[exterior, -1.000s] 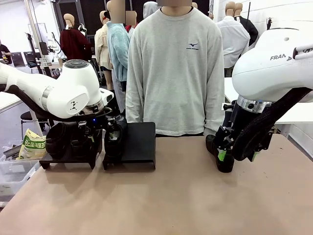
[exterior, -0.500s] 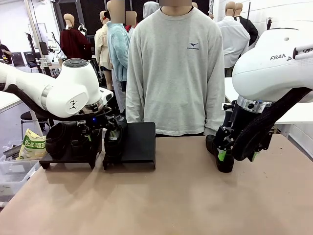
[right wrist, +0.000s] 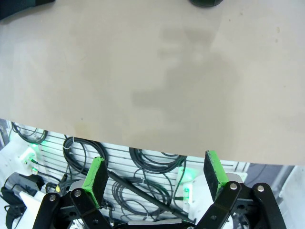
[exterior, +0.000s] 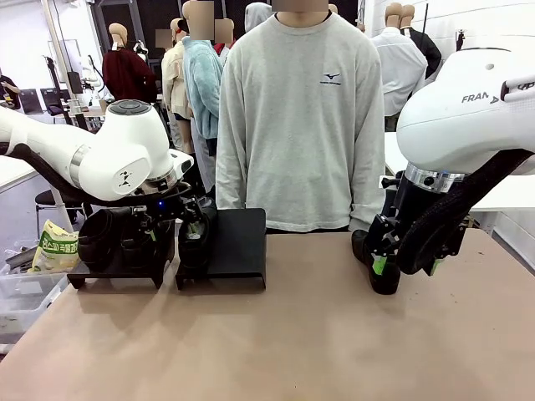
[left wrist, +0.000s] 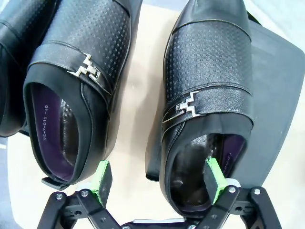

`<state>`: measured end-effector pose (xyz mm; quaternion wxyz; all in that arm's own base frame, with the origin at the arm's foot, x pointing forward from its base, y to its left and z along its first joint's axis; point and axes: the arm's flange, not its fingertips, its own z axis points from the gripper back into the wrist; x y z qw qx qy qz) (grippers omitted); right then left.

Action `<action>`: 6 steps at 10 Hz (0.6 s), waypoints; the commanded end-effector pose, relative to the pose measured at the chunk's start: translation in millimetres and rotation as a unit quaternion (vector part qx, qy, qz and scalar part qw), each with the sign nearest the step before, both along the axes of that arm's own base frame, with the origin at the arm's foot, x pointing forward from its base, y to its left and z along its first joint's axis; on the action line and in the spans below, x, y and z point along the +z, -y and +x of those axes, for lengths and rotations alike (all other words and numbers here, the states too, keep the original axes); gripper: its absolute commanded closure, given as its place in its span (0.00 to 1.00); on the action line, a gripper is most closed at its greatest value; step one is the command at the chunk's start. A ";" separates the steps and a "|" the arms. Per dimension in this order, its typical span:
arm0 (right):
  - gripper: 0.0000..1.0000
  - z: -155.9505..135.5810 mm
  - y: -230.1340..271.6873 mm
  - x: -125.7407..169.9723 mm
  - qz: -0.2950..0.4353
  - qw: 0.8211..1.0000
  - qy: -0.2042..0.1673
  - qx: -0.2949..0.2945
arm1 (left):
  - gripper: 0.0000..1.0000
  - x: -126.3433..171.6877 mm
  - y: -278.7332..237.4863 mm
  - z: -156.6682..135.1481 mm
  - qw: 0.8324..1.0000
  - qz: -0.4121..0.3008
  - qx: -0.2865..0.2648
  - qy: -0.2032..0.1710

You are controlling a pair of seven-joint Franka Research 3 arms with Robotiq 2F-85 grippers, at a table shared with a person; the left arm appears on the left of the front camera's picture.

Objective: Organize the shoes by placing them on the stand.
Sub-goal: Pick up one Shoe and place it in the middle of the table.

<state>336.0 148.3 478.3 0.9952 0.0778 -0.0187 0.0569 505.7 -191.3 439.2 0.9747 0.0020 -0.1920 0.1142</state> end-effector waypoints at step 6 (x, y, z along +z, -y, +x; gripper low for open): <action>0.00 2.6 0.4 2.0 -0.008 1.000 -0.004 0.001 | 0.00 61.7 3.3 -63.9 0.983 -0.046 -0.074 0.161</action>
